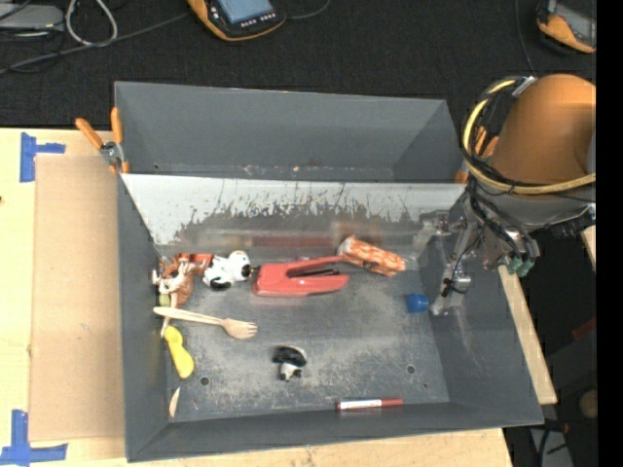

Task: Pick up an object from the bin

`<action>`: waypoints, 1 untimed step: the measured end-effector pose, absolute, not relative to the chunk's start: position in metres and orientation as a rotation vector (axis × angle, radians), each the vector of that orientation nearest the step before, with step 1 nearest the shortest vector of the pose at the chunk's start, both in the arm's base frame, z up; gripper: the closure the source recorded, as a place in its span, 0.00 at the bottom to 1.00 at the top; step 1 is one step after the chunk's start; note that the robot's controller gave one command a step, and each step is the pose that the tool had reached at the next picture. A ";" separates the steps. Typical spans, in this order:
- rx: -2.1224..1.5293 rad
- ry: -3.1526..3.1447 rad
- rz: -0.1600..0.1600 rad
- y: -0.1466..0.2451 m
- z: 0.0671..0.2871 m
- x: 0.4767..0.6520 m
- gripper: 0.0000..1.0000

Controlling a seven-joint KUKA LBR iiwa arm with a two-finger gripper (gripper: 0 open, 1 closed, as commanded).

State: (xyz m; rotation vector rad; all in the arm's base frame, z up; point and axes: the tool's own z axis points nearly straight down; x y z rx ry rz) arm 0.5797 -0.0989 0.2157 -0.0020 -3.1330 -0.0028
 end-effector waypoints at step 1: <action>0.002 -3.141 -0.001 -0.098 0.220 0.581 0.00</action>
Offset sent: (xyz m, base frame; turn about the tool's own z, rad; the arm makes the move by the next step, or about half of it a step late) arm 0.0210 0.0444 -0.0488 0.2087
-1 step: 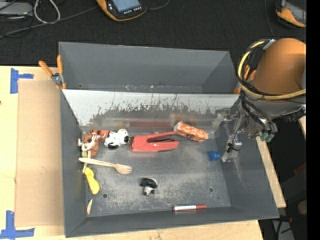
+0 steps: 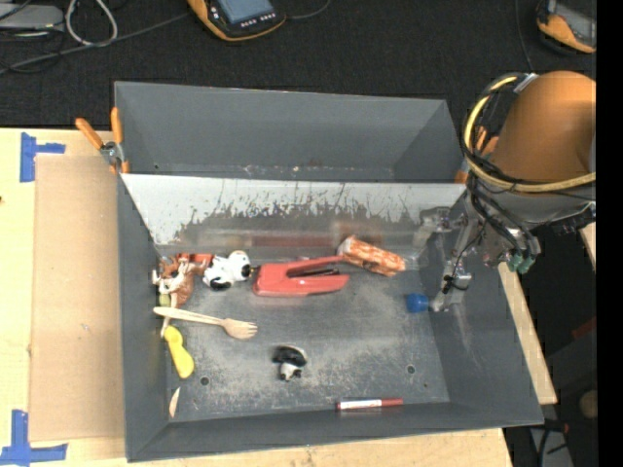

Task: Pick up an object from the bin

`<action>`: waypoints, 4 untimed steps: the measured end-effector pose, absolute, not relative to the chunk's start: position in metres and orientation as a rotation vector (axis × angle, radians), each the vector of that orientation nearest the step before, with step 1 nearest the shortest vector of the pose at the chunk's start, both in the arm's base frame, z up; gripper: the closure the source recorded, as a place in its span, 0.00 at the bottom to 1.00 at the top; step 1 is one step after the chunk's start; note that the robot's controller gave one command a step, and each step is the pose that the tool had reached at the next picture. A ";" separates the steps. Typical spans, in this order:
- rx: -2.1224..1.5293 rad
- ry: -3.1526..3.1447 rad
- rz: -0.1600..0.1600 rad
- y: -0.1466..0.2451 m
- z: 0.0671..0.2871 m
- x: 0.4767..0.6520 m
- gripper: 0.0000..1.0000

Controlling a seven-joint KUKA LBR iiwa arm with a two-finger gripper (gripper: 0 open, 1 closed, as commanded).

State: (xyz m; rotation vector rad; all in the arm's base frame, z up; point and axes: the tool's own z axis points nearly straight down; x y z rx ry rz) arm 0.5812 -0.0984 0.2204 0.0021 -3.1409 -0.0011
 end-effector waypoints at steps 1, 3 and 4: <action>-0.212 -3.137 0.001 -0.075 0.190 0.594 0.00; -0.312 -3.126 -0.003 0.020 0.120 0.600 0.00; -0.150 -3.150 0.001 0.043 0.088 0.590 0.00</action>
Offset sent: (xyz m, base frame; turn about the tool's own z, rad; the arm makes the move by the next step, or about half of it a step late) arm 0.0216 0.0749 -0.0424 0.0951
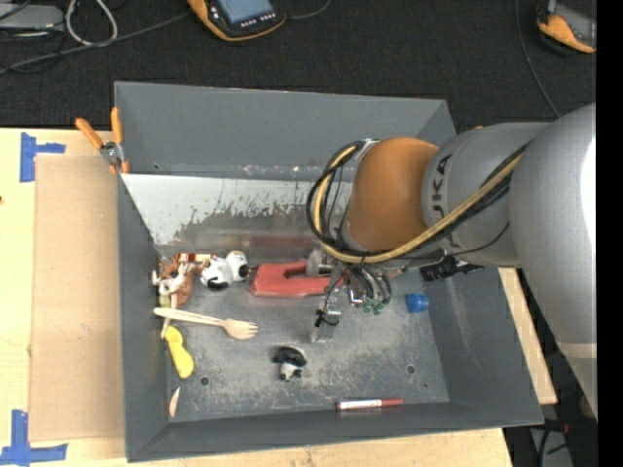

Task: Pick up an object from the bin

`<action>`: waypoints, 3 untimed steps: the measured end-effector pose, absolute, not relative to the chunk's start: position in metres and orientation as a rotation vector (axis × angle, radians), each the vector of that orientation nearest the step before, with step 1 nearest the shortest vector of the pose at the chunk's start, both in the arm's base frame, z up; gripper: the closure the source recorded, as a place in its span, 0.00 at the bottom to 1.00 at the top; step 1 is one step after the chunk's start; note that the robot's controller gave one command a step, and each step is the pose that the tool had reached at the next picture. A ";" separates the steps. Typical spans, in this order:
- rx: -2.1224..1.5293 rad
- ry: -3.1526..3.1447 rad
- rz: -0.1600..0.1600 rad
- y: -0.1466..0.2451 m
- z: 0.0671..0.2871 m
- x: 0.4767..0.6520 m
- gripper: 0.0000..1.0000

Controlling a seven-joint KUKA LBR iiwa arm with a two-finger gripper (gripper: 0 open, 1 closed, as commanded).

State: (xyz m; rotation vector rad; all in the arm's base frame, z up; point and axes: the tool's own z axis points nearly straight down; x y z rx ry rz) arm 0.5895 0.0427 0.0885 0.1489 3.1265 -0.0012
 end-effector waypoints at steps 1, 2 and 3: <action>0.186 3.112 0.008 0.025 0.083 0.627 1.00; 0.186 3.113 0.008 0.025 0.083 0.627 1.00; 0.123 3.124 0.006 0.027 0.141 0.618 1.00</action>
Offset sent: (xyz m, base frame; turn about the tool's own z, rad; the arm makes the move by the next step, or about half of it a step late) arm 0.0000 0.0000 0.0000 0.0000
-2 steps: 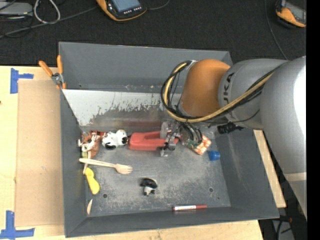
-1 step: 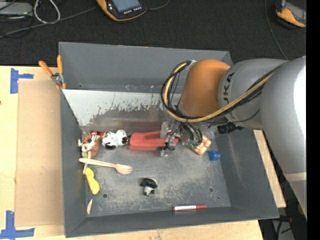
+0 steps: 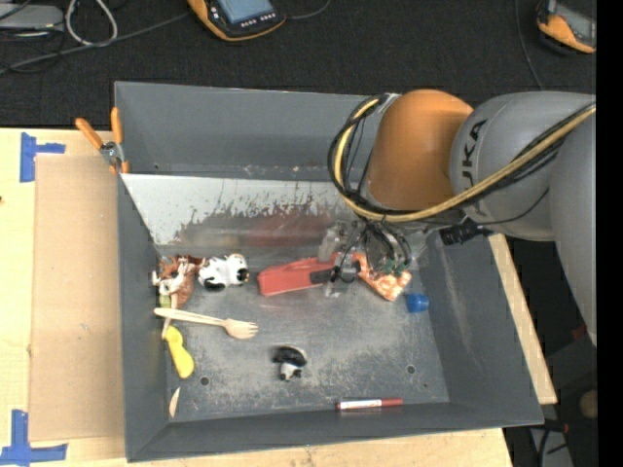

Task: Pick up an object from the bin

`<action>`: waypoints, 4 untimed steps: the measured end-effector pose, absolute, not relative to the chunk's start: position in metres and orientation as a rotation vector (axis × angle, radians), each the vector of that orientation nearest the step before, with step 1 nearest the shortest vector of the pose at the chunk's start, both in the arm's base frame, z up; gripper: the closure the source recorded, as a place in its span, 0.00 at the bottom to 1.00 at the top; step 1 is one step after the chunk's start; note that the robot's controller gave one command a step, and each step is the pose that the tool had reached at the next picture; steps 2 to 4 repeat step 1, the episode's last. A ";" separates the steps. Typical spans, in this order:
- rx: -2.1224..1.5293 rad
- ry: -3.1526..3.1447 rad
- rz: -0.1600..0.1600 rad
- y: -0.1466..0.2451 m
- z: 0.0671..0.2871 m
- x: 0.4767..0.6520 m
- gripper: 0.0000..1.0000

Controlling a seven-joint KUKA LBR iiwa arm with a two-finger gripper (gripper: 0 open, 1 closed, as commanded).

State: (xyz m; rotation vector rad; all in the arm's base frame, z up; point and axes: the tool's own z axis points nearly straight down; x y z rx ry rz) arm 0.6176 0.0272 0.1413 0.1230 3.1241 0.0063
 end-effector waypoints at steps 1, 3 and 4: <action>0.122 3.118 0.007 0.027 0.205 0.618 1.00; 0.122 3.118 0.007 0.027 0.205 0.618 1.00; 0.122 3.118 0.007 0.027 0.205 0.618 1.00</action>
Offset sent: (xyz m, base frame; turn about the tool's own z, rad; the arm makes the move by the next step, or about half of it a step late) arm -0.0055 0.0707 -0.0713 -0.5435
